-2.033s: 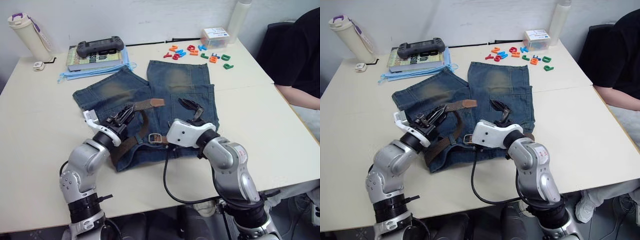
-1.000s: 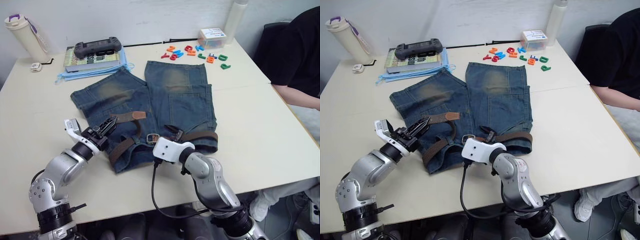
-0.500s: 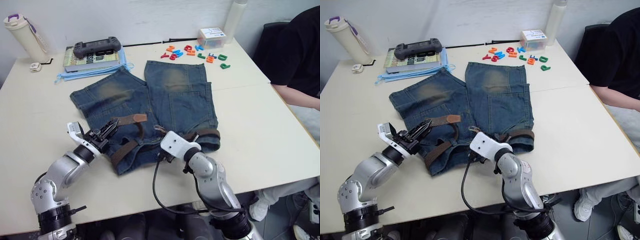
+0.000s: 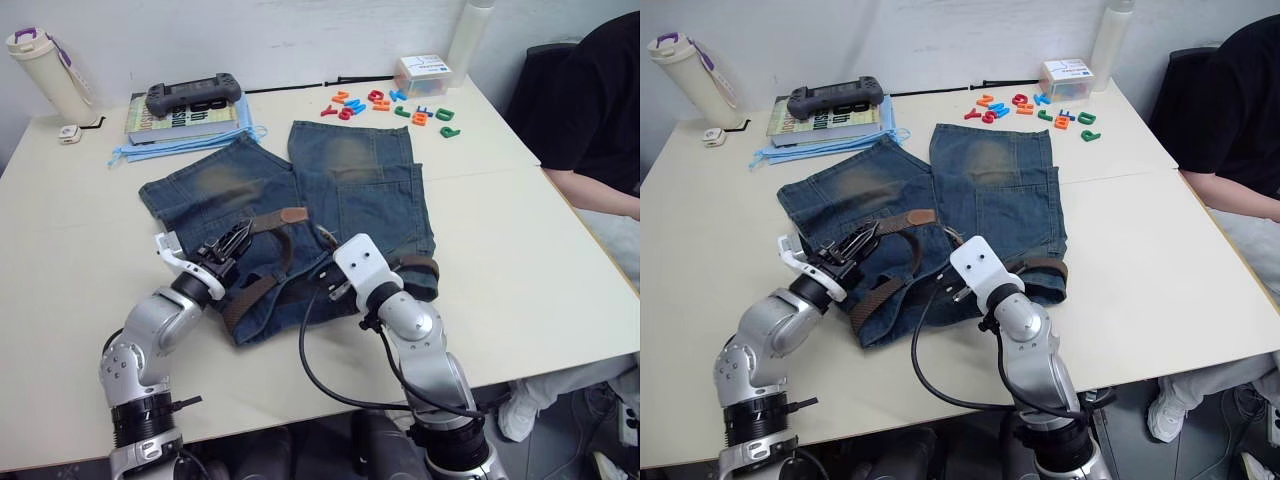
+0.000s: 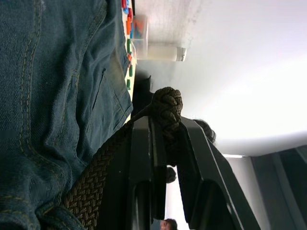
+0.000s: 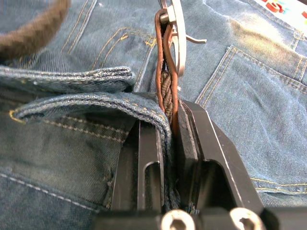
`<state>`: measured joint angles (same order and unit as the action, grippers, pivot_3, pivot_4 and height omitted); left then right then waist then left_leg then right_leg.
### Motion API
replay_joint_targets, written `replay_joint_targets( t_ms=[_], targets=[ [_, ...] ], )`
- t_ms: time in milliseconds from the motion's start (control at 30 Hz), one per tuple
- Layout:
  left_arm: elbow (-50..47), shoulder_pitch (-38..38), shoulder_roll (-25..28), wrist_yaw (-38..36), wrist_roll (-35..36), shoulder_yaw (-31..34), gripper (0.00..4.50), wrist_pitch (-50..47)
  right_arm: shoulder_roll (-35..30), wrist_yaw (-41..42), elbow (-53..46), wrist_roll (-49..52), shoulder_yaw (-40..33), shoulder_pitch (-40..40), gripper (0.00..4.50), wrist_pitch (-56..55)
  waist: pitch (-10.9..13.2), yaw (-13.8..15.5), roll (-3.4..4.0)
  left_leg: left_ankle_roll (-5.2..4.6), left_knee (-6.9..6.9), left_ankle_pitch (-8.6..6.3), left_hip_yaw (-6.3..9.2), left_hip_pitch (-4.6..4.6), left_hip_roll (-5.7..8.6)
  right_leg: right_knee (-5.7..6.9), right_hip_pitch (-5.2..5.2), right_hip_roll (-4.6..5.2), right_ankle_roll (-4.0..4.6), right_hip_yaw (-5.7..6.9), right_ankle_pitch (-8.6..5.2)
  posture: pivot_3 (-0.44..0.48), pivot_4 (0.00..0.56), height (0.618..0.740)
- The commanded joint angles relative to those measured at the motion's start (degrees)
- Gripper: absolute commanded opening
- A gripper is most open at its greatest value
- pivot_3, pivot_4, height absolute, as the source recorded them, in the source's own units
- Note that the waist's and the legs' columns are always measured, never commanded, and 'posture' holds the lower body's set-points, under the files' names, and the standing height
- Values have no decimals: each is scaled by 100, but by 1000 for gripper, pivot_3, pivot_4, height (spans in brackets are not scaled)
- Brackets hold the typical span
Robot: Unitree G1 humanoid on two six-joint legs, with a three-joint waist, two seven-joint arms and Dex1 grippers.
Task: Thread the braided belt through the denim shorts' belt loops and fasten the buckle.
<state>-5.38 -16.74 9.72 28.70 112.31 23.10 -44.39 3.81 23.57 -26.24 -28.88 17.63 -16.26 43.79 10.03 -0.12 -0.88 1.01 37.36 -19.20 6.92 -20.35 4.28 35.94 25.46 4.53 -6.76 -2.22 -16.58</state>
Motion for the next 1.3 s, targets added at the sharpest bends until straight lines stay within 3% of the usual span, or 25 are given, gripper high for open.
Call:
replay_joint_targets(
  t_ms=[33, 200, 933, 1167, 1300],
  targets=[
    [-124, 42, -20, 93, 69, -18, 498, 95, 219, -245, -417, 254, -163, -117, 9, 133, 0, -2, 0, 0, 0, 0, 0, 0, 0, 0, 1, 0, 0, 0, 0, 0, 150, 738],
    [-210, 109, -84, 142, 69, -88, 498, 0, 359, -527, -437, 566, -271, -226, 9, 183, 0, 5, 0, 0, 0, 0, 0, -1, 1, 0, 1, 0, 0, 0, 0, 0, 150, 738],
    [-241, -216, -1400, 671, 69, 137, 498, -35, -300, -995, -164, 655, 183, -365, 9, -352, 0, 14, -1, -1, 2, 0, 0, -2, 4, -3, -1, -3, -1, 2, 0, 0, 150, 738],
    [-495, -282, -2040, 1322, 69, 402, 498, 281, -662, -1533, 268, 391, 327, -406, 9, -1451, 0, 11, -2, -1, 3, 0, -2, -2, 3, -4, -1, -4, -1, 1, 1, 0, 150, 738],
    [-737, -314, -2334, 1698, 69, 454, 498, 668, -553, -1890, 613, 605, 199, -238, 9, -2059, 0, 11, -2, -1, 1, 0, -3, -2, 1, -5, 0, -6, -2, 1, 1, 0, 150, 738]
  ],
)
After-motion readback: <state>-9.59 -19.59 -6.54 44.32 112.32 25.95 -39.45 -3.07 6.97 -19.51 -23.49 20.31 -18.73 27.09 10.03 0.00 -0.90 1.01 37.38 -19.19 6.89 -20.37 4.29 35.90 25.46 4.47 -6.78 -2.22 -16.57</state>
